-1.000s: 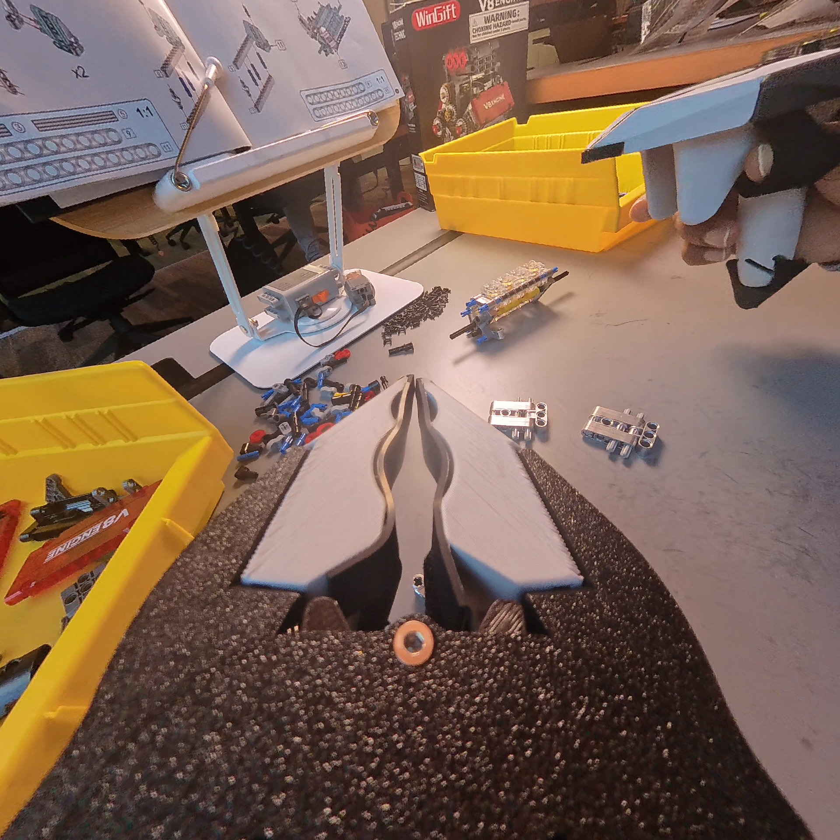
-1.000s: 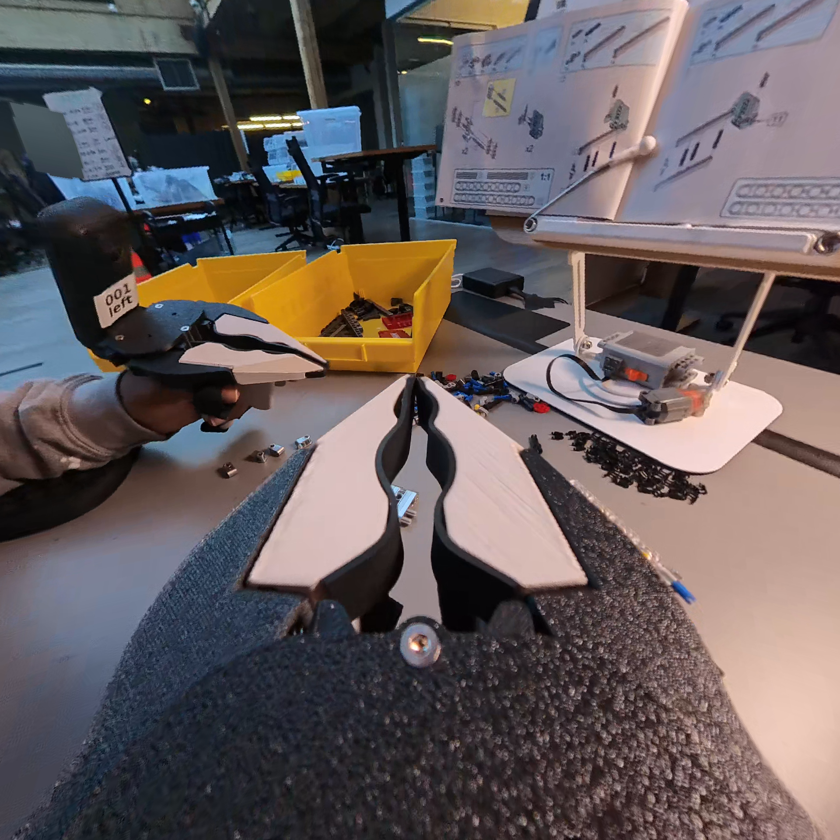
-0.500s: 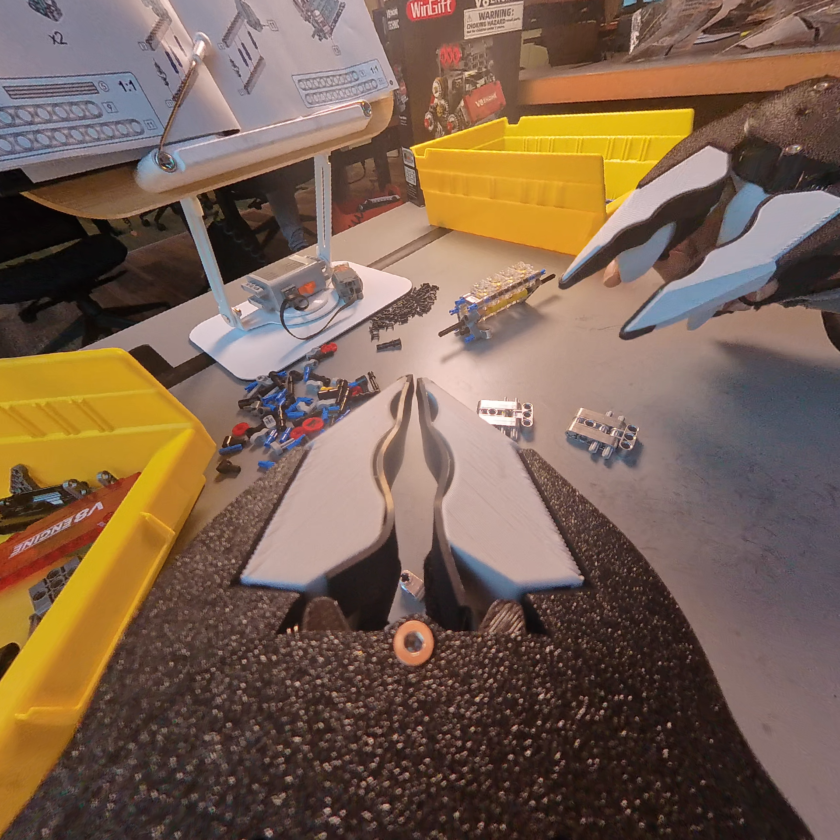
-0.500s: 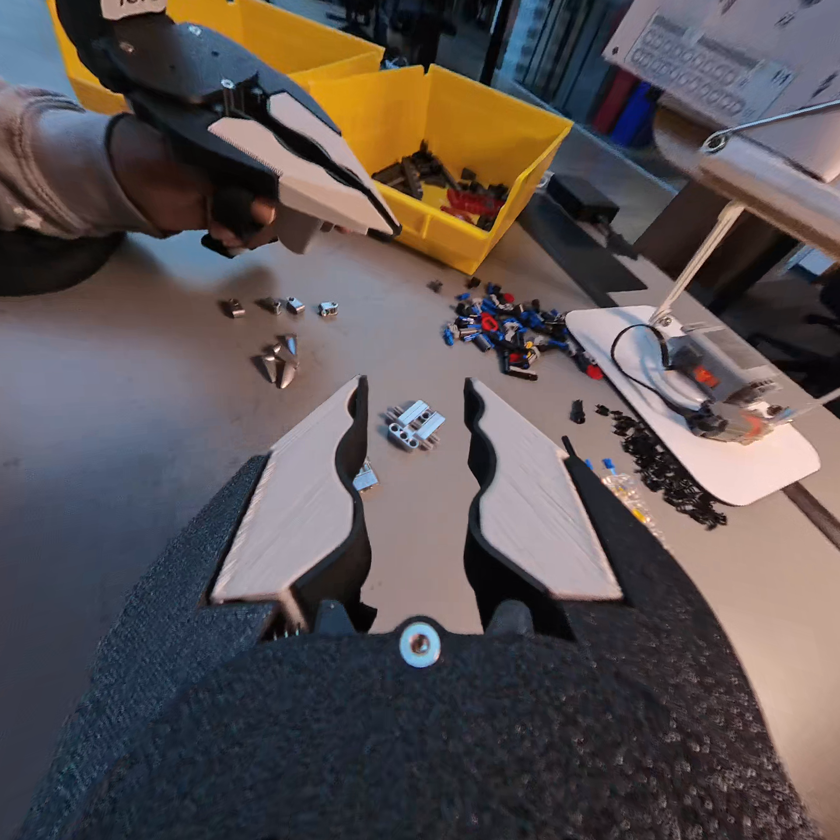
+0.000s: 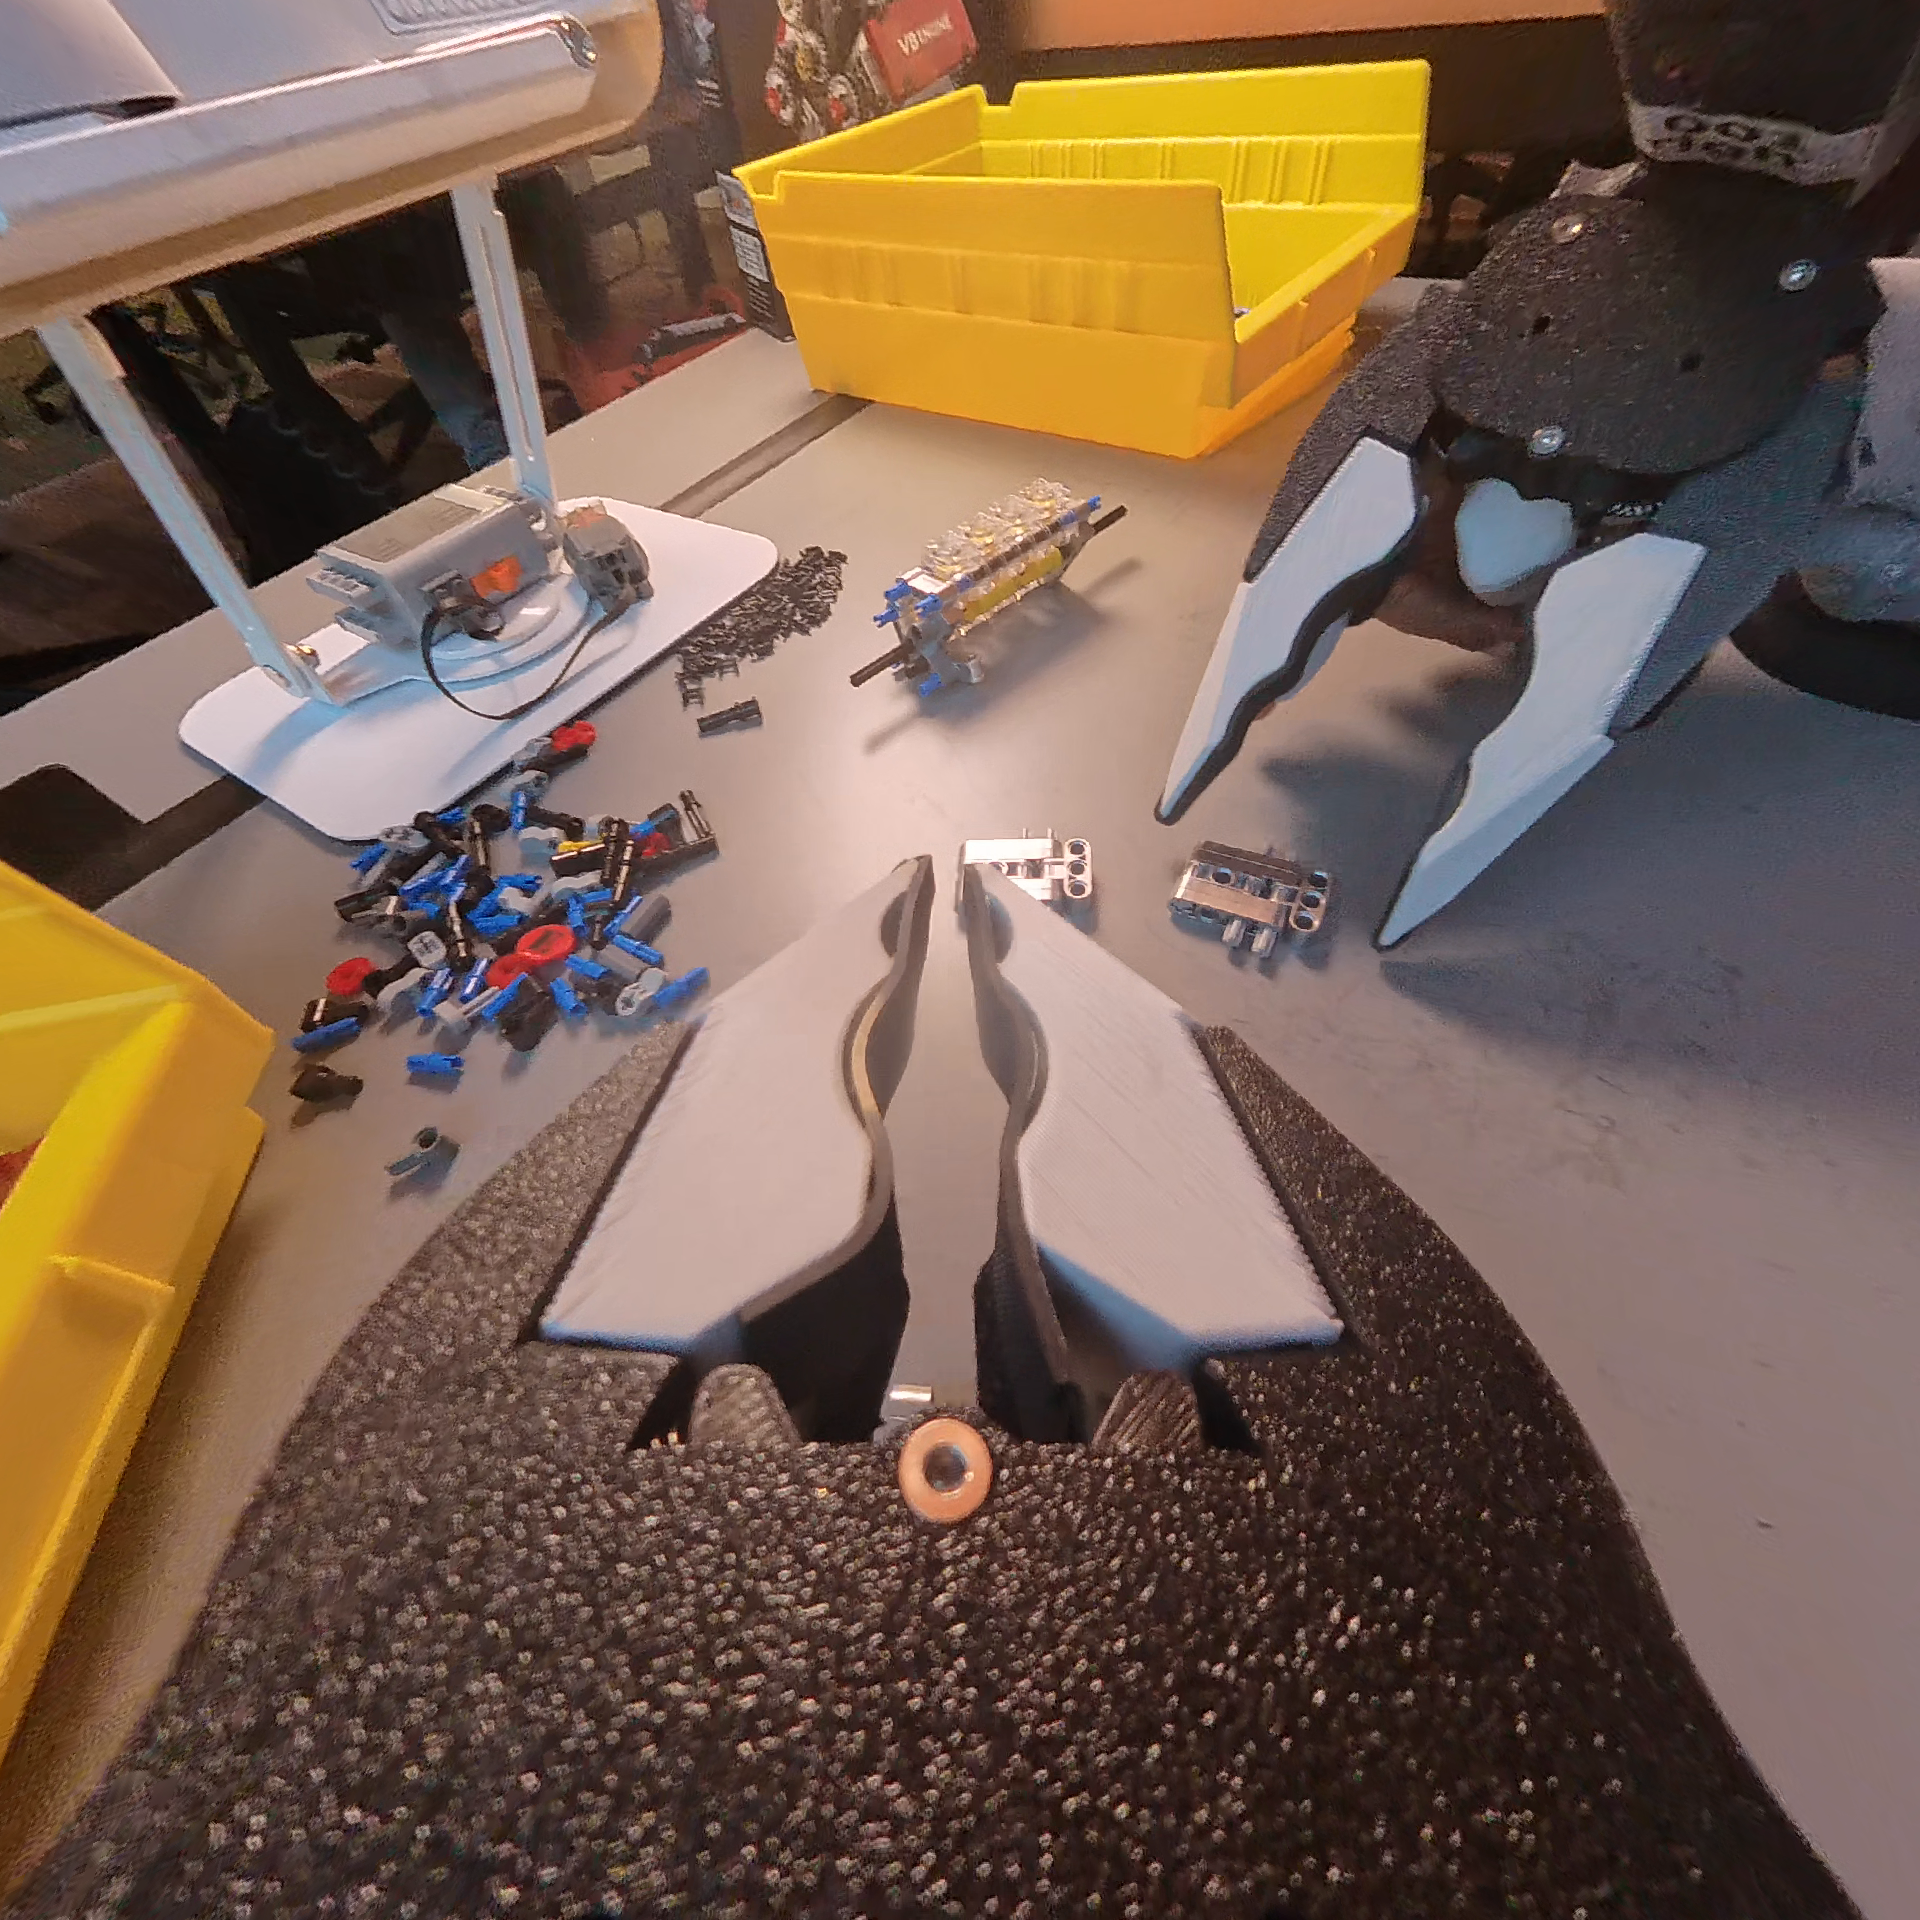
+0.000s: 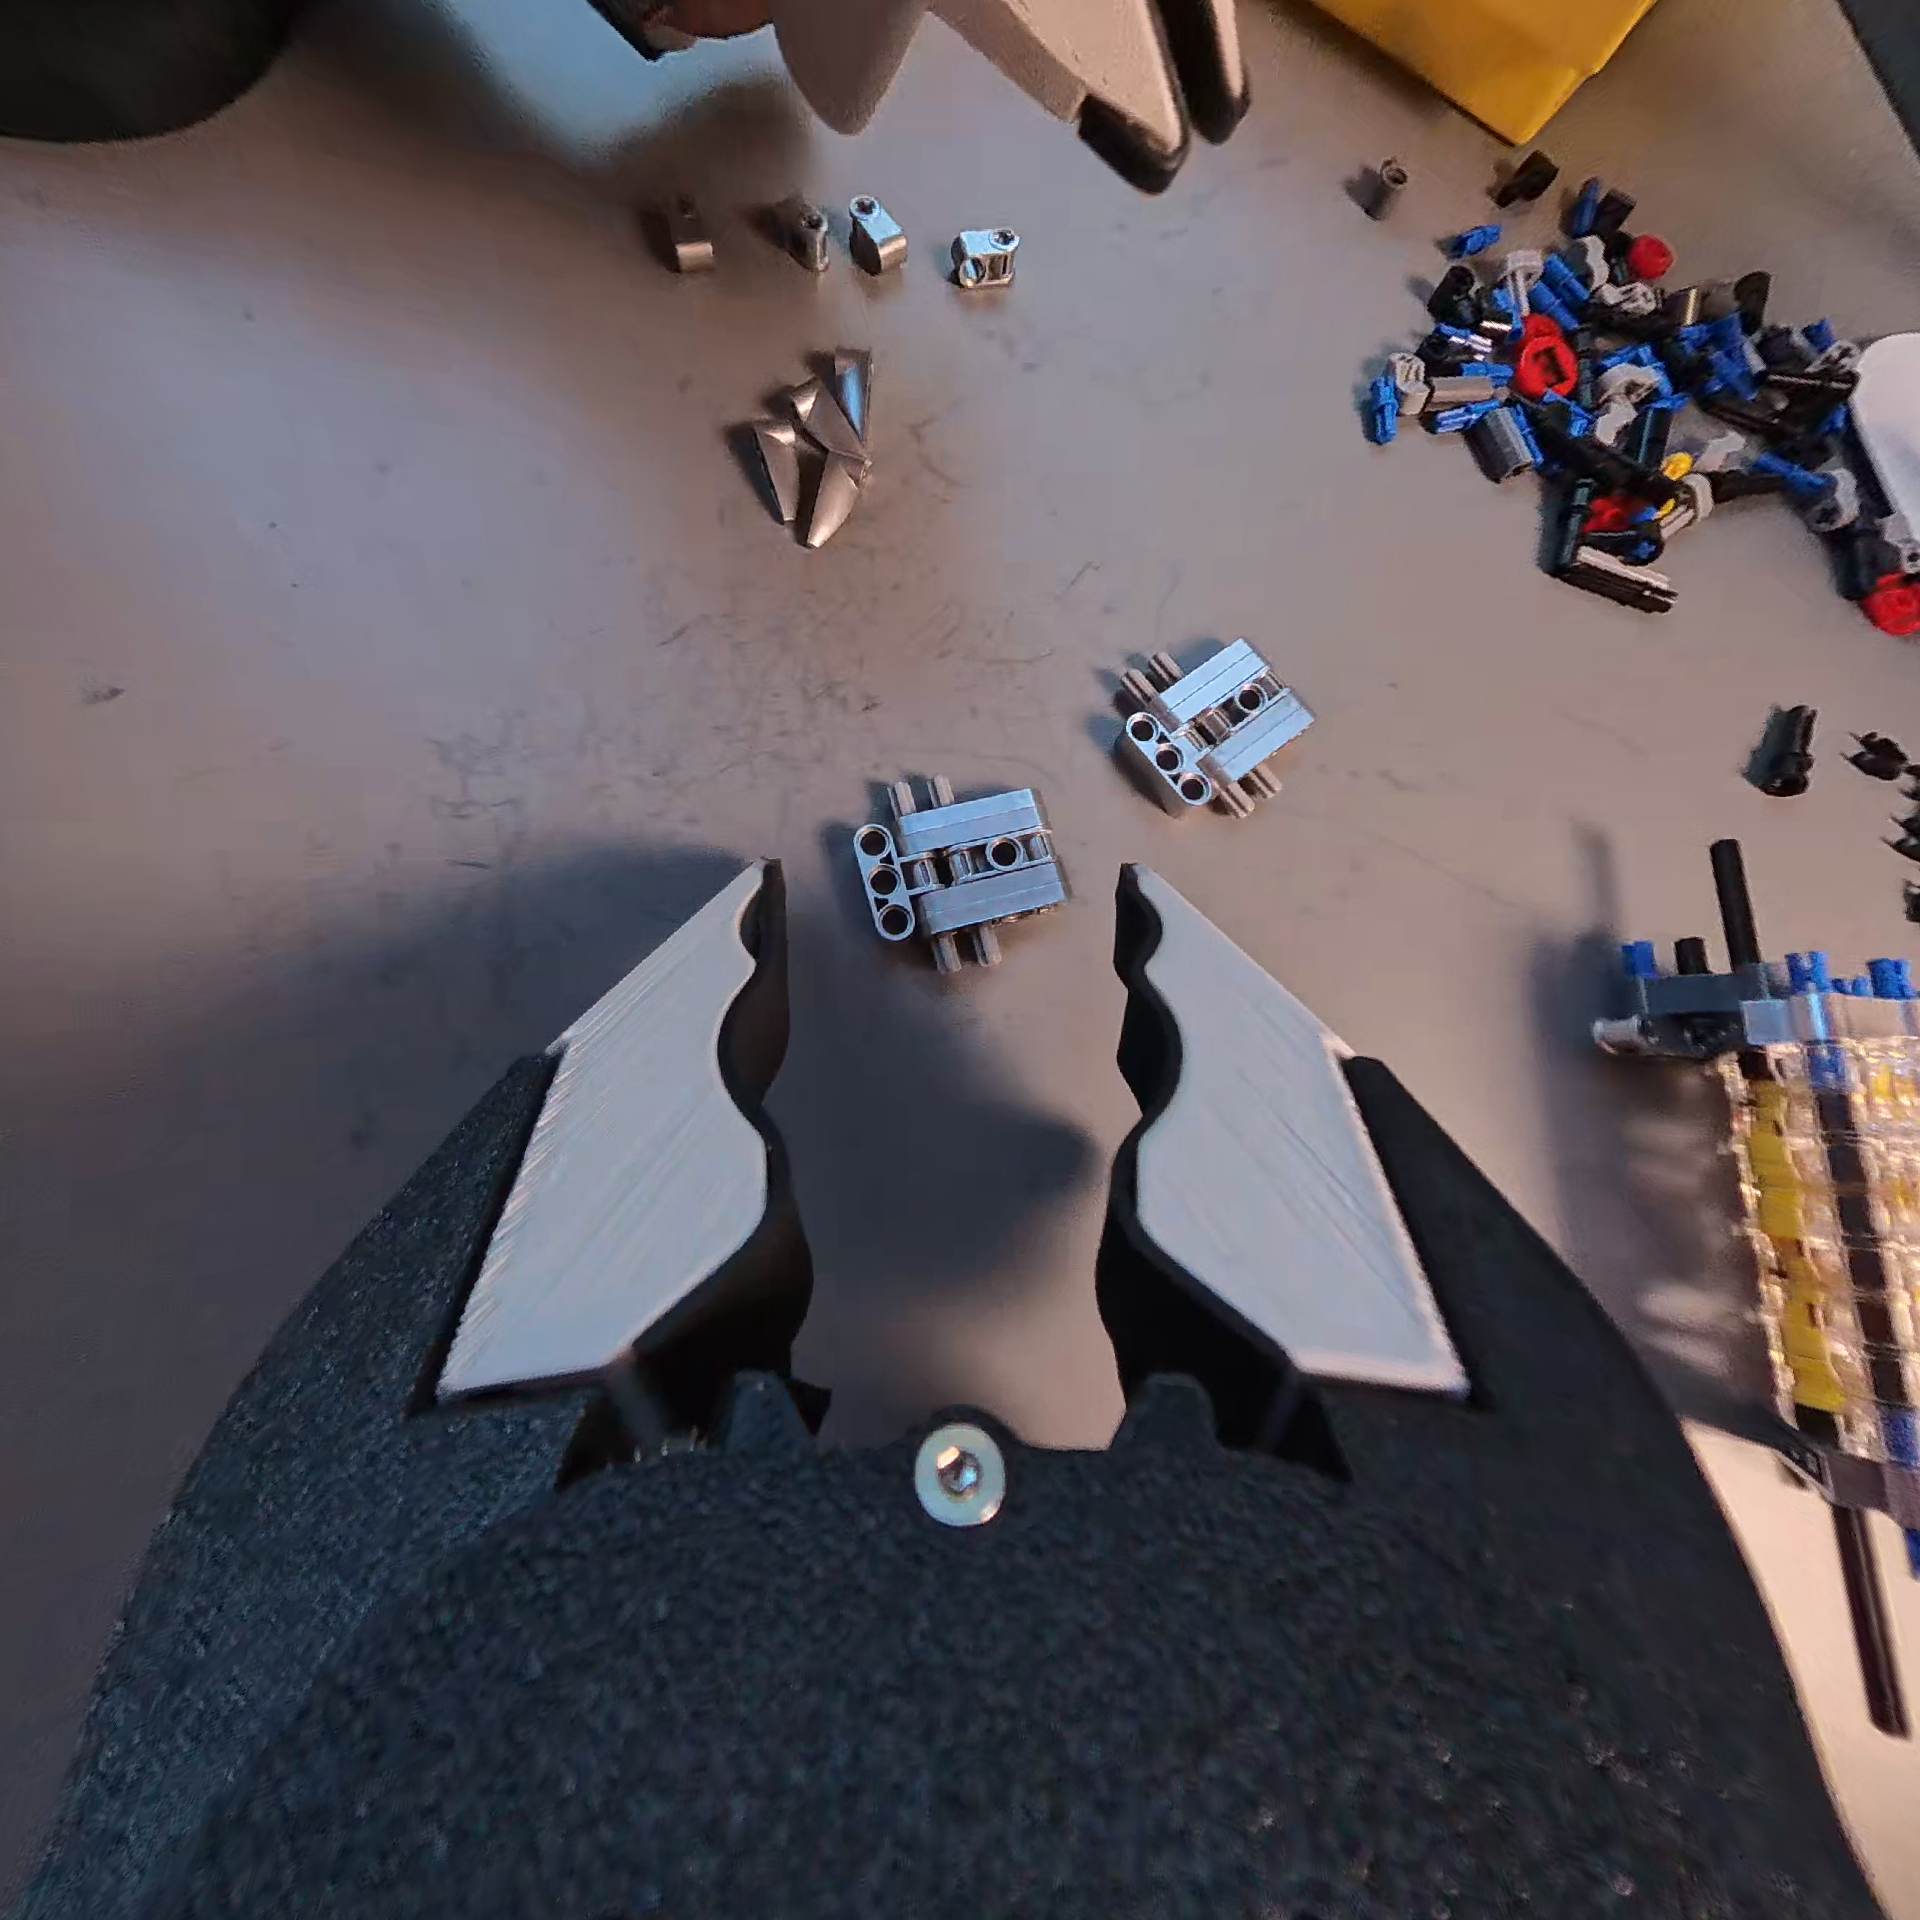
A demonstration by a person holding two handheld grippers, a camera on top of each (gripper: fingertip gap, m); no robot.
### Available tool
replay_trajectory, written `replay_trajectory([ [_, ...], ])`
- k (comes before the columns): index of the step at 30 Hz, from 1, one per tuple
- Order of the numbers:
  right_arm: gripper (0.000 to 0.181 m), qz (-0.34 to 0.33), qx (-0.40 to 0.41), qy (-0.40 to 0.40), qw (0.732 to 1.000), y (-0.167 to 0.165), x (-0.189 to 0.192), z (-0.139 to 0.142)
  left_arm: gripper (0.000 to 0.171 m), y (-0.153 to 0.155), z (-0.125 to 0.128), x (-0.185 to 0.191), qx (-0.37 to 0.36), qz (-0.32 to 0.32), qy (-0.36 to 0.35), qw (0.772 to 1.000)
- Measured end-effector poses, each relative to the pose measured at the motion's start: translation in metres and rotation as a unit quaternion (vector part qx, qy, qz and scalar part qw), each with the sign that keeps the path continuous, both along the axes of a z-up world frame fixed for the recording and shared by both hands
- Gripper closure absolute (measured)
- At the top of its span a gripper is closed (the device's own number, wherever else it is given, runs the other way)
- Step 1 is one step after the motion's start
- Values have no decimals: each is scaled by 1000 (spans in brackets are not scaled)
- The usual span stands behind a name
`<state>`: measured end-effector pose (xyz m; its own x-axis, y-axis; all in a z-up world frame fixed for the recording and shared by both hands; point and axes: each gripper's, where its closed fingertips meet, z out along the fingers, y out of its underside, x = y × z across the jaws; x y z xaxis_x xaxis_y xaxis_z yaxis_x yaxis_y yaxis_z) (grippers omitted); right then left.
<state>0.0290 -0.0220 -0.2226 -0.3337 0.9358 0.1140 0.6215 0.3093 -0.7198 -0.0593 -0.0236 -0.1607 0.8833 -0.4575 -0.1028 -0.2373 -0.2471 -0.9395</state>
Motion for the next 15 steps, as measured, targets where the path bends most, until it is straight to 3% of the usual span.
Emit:
replay_trajectory([
  [8,141,8,-23,-20,1000,-5,-1,-6,158,-5,-11,27,-43,-53,-26,997],
  [10,143,15,-1,-4,1000,-5,-3,-4,155,-8,-4,37,-61,-73,-82,992],
  [12,172,20,29,41,999,-6,-9,9,152,-10,4,46,-81,-88,-146,982],
  [13,177,25,42,67,997,-8,-13,18,150,-11,7,48,-89,-92,-168,977],
  [15,176,35,49,98,993,-15,-16,30,150,-11,5,48,-105,-90,-190,972],
])
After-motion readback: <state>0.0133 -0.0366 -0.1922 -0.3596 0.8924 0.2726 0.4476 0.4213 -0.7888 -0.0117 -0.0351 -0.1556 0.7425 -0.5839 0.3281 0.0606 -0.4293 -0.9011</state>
